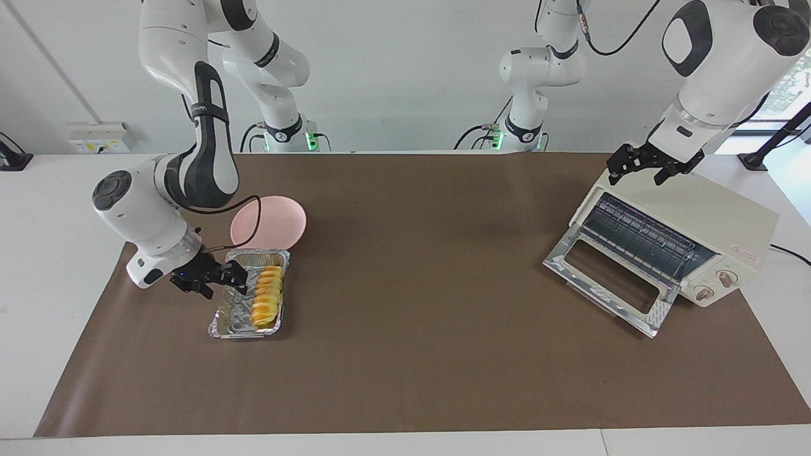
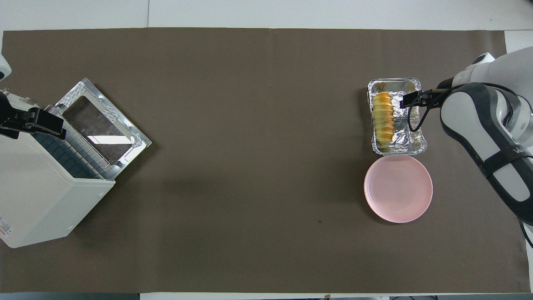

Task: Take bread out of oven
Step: 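Grasp the bread slices with the right gripper and lift them out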

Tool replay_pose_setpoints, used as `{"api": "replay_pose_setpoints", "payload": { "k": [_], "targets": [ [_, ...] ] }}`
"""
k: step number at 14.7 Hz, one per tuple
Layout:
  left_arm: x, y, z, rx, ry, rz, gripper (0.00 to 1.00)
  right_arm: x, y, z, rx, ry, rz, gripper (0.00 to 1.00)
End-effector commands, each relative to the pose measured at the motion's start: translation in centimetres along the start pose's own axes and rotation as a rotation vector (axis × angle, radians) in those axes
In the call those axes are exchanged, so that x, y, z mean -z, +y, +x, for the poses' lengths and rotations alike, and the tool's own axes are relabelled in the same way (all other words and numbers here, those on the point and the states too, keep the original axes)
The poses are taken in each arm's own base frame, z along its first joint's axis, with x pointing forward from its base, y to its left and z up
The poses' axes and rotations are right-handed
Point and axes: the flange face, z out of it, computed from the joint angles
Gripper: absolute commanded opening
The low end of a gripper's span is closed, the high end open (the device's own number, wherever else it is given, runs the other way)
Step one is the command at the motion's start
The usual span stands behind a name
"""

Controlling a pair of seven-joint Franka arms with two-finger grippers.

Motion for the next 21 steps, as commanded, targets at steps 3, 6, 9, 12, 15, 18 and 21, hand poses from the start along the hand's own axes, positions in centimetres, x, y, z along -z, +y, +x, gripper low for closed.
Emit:
{"api": "replay_pose_setpoints", "payload": {
  "k": [3,6,9,12,15,18,21],
  "targets": [
    [0.8,-0.3,-0.7,-0.005,0.03,0.015,1.0,-2.8,-3.7,-0.6,-0.055,-0.027,-0.002,1.0],
    [1.0,-0.5,-0.8,0.0,0.033,0.015,1.0,-4.2,-3.7,-1.4,-0.054,-0.034,-0.006,1.0],
    [1.0,-0.5,-0.8,0.0,0.033,0.015,1.0,-5.4,-3.5,-2.4,-0.058,-0.038,-0.01,1.0],
    [1.0,-0.5,-0.8,0.0,0.033,0.015,1.0,-5.4,-3.4,-2.4,-0.06,-0.037,-0.01,0.52],
    [1.0,-0.5,-0.8,0.0,0.033,0.015,1.0,-5.0,-3.4,-2.1,-0.048,-0.03,-0.01,0.0],
    [1.0,-0.5,-0.8,0.0,0.033,0.015,1.0,-4.0,-3.6,-1.5,-0.016,-0.028,-0.015,0.0],
    [1.0,-0.5,-0.8,0.0,0.033,0.015,1.0,-1.0,-4.3,-0.5,-0.004,-0.064,-0.011,0.0]
  ]
}}
